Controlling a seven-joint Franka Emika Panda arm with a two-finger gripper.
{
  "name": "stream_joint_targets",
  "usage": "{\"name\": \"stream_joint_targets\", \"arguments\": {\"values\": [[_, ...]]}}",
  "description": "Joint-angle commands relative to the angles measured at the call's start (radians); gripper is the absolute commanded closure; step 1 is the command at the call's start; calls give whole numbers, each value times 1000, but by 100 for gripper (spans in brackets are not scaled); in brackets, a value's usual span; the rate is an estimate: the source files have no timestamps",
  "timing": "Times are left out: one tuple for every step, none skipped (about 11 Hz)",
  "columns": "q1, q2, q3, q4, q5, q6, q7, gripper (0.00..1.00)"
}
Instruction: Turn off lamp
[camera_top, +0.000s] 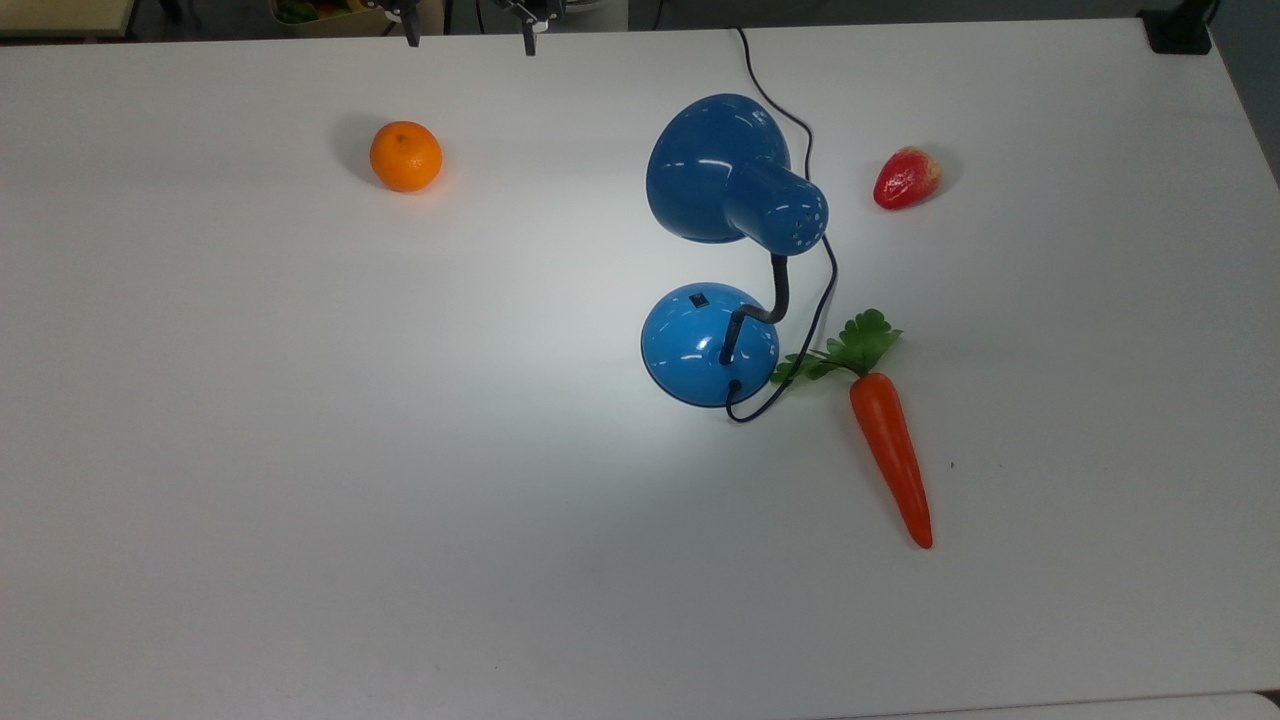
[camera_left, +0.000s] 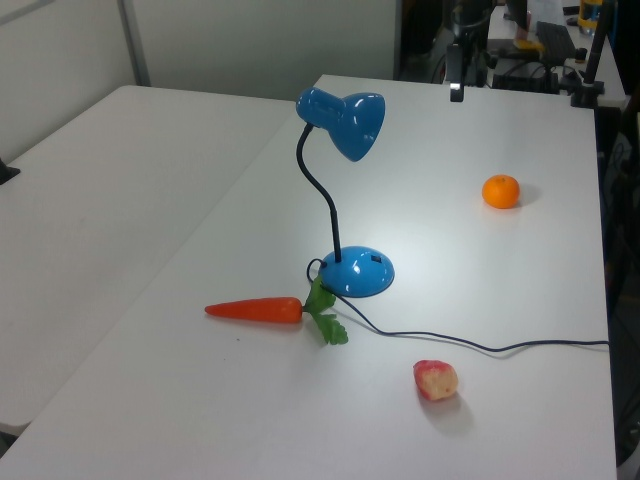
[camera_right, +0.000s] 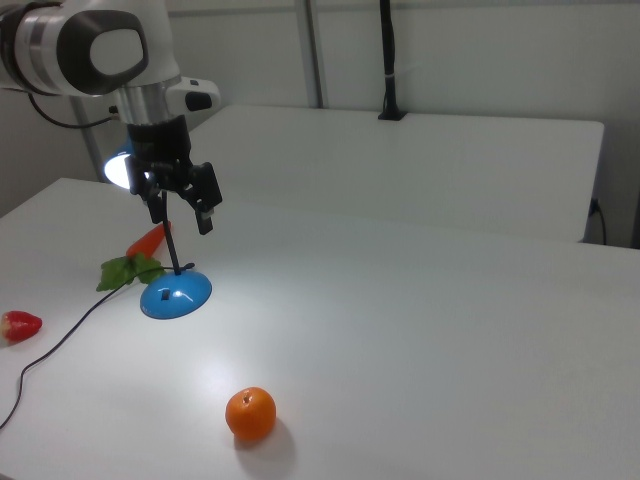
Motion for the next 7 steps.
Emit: {"name": "stream_joint_targets", "arguments": {"values": [[5, -10, 3, -1, -6, -33, 23, 0], [6, -8, 3, -2, 12, -27, 8, 0], [5, -8, 3, -2, 40, -19, 3, 0], [5, -10, 3, -4, 49, -21, 3, 0], [8, -10, 6, -17, 51, -21, 12, 0], [11, -8, 8, -19, 51, -19, 15, 0], [14, -10, 9, -21, 49, -19, 3, 0]]}}
